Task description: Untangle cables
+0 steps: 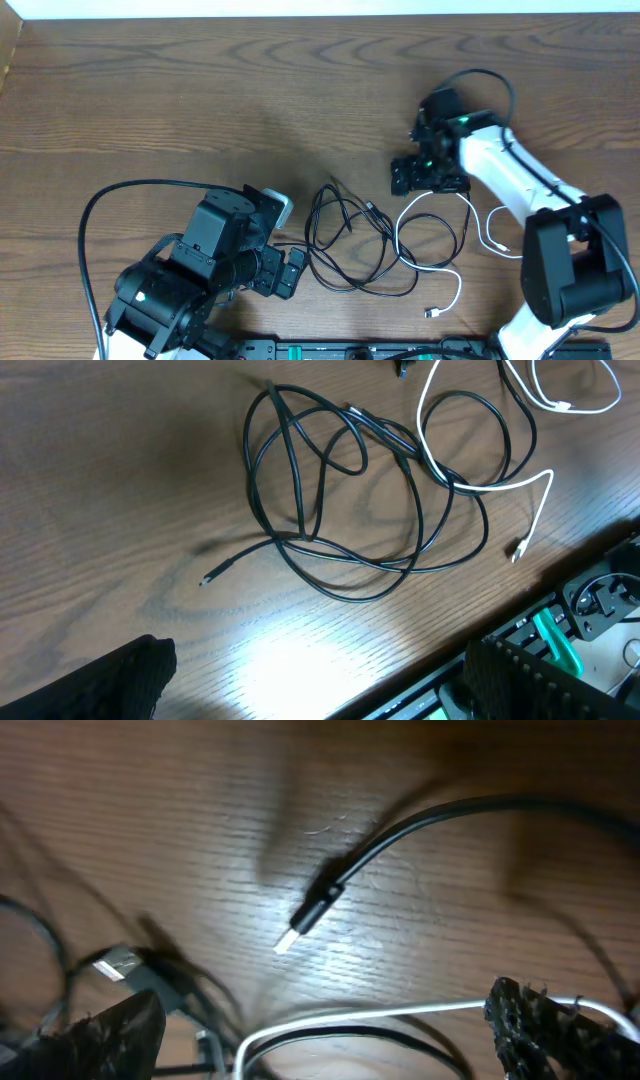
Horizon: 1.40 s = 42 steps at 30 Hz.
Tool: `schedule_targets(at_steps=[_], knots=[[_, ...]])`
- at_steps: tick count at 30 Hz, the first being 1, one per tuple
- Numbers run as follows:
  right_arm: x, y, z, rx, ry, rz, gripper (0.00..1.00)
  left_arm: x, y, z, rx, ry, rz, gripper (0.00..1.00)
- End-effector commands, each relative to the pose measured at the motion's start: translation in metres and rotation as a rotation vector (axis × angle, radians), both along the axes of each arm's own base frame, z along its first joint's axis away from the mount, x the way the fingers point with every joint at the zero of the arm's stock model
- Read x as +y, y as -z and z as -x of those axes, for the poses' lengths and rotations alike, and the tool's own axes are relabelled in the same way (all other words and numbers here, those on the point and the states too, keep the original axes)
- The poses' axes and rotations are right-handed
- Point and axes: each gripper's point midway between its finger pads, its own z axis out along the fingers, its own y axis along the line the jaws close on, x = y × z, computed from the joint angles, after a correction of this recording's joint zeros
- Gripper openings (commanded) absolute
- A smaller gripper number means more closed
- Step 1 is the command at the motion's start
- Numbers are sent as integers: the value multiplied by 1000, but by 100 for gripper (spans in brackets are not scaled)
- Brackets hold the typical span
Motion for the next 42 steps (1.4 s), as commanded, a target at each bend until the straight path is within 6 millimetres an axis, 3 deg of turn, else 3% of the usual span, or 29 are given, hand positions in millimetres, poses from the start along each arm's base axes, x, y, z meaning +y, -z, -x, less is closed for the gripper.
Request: schedule_targets(at_steps=[1,3,6,10,15,16,19,20,21,29,30,31,32,33,37,42], knots=[[-14,-1,-8,-66,-17,153,99,0,-4,0,-6,-5,10,98],[-11,-1,-5,-55,68,150,99,0,-4,-1,-10,-2,10,98],[-12,0,7,18,366,136,99,-1,-5,-1,-10,-2,11,98],[2,-1,19,134,760,64,99,0,-4,-1,-8,-2,10,98],[15,-2,27,213,964,29,99,0,-4,0,-3,-2,7,98],[15,-2,28,214,977,30,91,0,-4,0,-3,-2,7,98],[16,-2,28,210,982,33,21,0,-4,0,-3,-2,7,98],[15,-2,28,208,982,36,5,0,-4,0,-4,-2,7,98],[15,-2,28,208,982,35,1,0,-4,0,-4,-2,7,98],[-1,0,23,127,983,113,4,0,-4,0,-4,-2,7,98],[-2,0,24,123,981,120,14,0,-4,0,-3,-2,7,98],[-3,0,24,122,977,124,47,0,-4,0,-4,-2,7,98],[-4,0,24,122,977,129,68,0,-4,0,-4,-2,7,98],[-5,0,26,125,977,135,75,0,-4,0,-4,-2,7,98],[-6,0,27,124,978,144,74,0,-4,0,-4,-3,8,98],[-8,1,27,115,978,153,59,0,-4,0,-3,-2,8,98]])
